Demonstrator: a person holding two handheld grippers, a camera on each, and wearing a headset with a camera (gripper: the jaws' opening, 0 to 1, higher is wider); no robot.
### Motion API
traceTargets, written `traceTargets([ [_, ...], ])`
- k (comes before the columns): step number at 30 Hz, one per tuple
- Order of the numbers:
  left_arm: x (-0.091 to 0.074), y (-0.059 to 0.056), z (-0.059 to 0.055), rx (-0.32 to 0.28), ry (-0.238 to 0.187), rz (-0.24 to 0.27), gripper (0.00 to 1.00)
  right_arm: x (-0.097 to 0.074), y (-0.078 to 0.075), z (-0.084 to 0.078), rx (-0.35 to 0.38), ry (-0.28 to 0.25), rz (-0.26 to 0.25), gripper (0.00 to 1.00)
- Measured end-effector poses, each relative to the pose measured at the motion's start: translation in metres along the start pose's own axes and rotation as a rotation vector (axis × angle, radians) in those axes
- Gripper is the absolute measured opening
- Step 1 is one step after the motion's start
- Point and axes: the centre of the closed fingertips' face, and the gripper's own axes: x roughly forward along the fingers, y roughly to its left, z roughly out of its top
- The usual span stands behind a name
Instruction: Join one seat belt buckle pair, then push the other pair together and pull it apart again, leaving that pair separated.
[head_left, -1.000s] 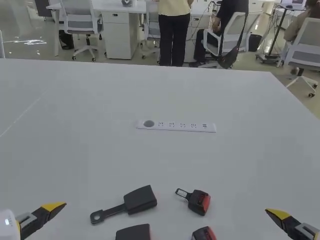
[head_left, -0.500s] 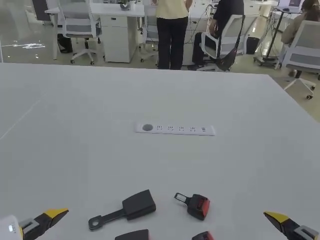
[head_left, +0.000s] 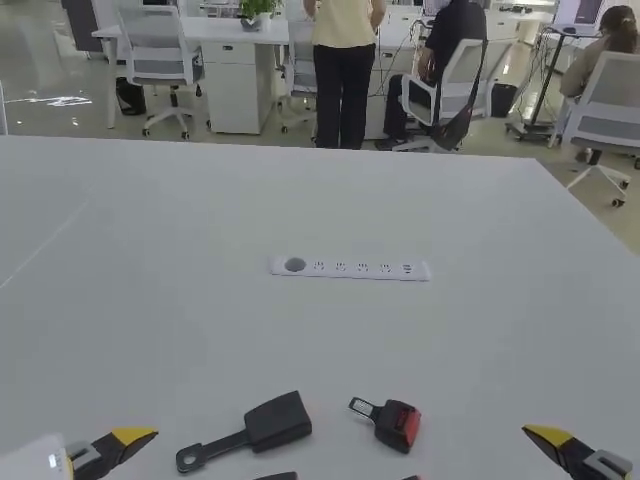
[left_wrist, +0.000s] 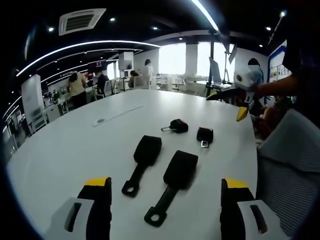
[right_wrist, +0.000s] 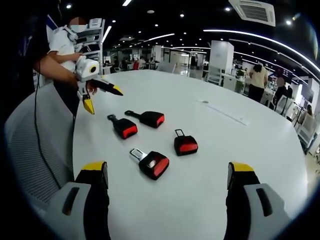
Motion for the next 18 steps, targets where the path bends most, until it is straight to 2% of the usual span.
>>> traceTargets([
  [5,0.006,0.000,-0.004,0.016,0.037,-0.026,0.87,0.003,0.002,0.000,-0.028,0.016,0.024,0.97],
  [11,0.013,-0.011,-0.006,0.055,0.084,-0.065,0.79,0.007,0.002,-0.004,-0.072,0.045,0.048,0.91],
  [13,0.015,-0.011,-0.007,0.072,0.099,-0.075,0.73,0.009,0.003,-0.006,-0.093,0.058,0.058,0.88],
  [18,0.022,-0.018,-0.008,0.100,0.135,-0.101,0.67,0.013,0.007,-0.010,-0.157,0.095,0.094,0.83],
])
